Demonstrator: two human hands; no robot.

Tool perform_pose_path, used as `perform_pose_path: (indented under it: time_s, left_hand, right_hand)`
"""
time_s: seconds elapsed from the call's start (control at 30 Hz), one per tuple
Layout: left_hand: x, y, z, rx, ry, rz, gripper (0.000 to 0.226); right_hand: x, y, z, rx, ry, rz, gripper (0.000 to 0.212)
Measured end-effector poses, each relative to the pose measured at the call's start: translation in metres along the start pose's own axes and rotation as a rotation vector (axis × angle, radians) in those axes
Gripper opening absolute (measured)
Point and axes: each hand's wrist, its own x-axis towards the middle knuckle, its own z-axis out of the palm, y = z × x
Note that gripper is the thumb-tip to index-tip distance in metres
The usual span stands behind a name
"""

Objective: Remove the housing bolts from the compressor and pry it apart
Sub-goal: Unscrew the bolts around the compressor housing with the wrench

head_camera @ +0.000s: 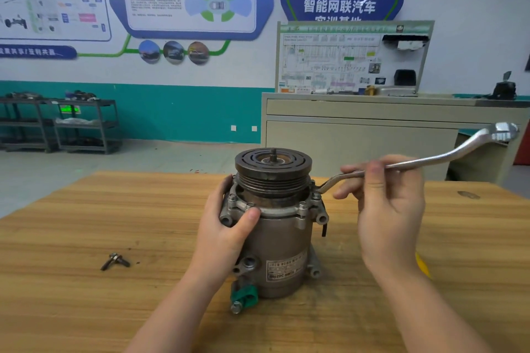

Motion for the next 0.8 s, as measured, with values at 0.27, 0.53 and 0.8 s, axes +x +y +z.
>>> perform_pose_path:
  time_s: [0.27, 0.53, 0.8]
  left_hand:
    - [0.001, -0.003, -0.001, 0.007, -0.004, 0.012, 0.088]
    - [0.002, -0.006, -0.001, 0.019, 0.012, 0.023, 0.088]
    - [0.001, -0.007, -0.002, 0.032, 0.008, 0.013, 0.093]
  right_hand:
    - [-0.021, 0.003, 0.001, -0.354, -0.452, -0.56, 0.007]
    - [0.009, 0.015, -0.001, 0.433, 0.294, 0.625, 0.021]
    - [0.02, 0.006, -0.011, 0.366, 0.317, 0.412, 0.019]
